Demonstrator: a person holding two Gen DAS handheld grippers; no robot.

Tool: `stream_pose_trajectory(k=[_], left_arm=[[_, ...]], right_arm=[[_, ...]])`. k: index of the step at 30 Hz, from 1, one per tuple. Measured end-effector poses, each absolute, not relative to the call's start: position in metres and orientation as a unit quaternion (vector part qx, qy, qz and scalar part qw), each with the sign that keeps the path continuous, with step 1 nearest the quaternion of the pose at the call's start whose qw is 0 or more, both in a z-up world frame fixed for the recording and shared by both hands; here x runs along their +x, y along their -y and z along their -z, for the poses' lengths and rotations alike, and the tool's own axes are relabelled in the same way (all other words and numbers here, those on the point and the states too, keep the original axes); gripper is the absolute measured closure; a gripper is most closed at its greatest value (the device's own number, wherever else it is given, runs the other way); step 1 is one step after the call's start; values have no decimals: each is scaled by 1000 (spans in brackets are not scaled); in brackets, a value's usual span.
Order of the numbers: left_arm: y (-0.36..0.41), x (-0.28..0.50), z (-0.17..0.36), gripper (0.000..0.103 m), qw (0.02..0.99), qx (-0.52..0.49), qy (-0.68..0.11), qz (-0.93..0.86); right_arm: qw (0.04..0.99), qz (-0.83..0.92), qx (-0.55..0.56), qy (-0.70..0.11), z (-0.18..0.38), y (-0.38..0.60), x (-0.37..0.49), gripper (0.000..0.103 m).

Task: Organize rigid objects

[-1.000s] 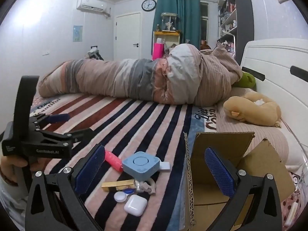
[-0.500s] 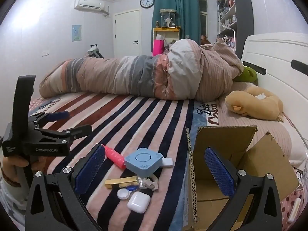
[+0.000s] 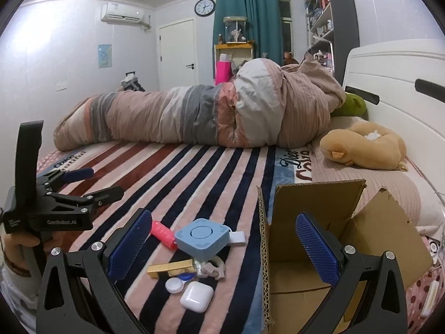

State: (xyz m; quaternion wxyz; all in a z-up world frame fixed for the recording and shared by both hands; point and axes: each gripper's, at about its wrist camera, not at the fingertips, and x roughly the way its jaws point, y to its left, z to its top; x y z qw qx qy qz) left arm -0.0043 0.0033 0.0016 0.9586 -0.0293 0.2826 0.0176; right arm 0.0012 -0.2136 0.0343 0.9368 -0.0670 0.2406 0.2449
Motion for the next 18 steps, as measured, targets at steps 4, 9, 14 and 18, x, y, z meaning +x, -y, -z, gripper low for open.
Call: stream_pose_trajectory(k=[4, 9, 14, 18], left_arm=[[-6, -4, -2, 1, 958, -34, -284, -10], [-6, -5, -2, 1, 958, -38, -283, -7], [-9, -4, -3, 1, 958, -41, -282, -5], [-10, -4, -3, 1, 958, -42, -282, -2]], right_arm=[[939, -241, -61, -239, -33, 217, 3, 0], [942, -235, -65, -230, -35, 217, 2, 0], [946, -228, -76, -219, -36, 218, 0, 0], [941, -239, -62, -231, -35, 220, 0, 0]])
